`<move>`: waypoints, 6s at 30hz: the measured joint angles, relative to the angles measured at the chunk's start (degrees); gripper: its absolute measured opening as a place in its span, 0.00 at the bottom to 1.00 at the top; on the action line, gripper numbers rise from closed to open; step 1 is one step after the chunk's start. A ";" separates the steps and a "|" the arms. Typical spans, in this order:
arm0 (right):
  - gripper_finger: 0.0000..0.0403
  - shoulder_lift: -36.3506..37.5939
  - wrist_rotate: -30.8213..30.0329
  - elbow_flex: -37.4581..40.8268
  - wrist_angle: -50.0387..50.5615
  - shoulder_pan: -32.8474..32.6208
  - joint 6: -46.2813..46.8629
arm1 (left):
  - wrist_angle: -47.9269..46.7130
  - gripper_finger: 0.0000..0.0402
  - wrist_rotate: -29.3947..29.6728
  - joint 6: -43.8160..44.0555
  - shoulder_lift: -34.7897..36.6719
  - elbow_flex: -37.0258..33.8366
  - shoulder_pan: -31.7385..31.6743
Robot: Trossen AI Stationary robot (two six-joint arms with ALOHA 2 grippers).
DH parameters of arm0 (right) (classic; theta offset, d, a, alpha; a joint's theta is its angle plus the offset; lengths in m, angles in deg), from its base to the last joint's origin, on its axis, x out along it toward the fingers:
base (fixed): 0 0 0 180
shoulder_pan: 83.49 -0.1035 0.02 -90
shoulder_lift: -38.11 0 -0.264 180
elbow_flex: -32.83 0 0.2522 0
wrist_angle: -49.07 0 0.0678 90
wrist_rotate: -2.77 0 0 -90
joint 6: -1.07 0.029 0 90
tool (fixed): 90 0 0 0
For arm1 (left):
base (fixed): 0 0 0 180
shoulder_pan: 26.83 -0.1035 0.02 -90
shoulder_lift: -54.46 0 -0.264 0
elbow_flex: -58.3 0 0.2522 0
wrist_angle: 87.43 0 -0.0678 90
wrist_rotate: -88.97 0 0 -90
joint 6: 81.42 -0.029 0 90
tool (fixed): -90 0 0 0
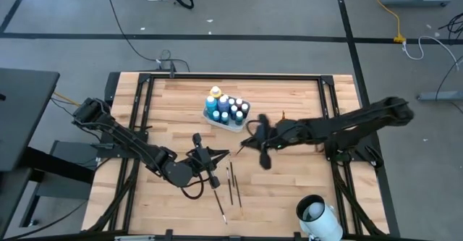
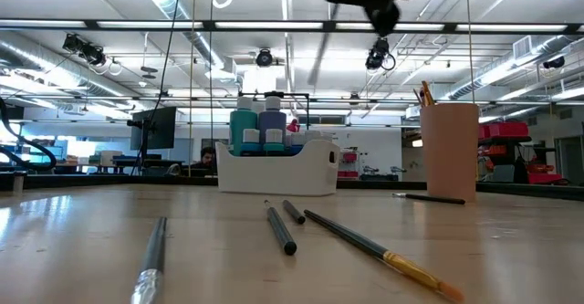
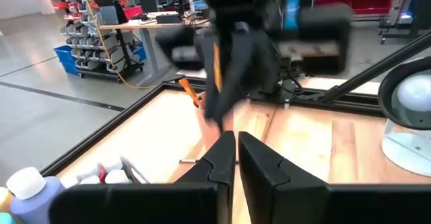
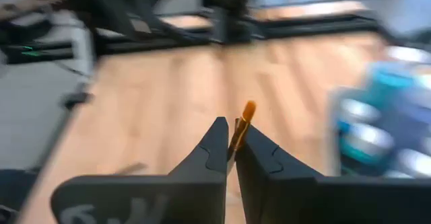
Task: Pick & Place Paint Supplies
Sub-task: Put the gold paintbrush into the cup, then put the silver paintbrush into the cup
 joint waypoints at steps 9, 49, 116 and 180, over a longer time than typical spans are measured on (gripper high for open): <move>0.03 18.91 -17.13 0.00 24.51 -0.07 0.77 | -0.83 0.05 0.00 0.54 0.00 0.00 0.00; 0.24 22.15 -17.35 12.31 36.37 0.98 2.24 | -1.29 0.06 -0.22 0.55 0.00 0.04 -0.26; 0.33 -7.60 11.82 7.30 40.81 -10.27 30.23 | -7.22 0.06 0.24 3.71 -0.02 0.02 -0.27; 0.27 -7.58 5.85 12.33 32.29 -6.46 21.35 | -7.35 0.06 0.24 4.74 -0.02 0.00 -0.28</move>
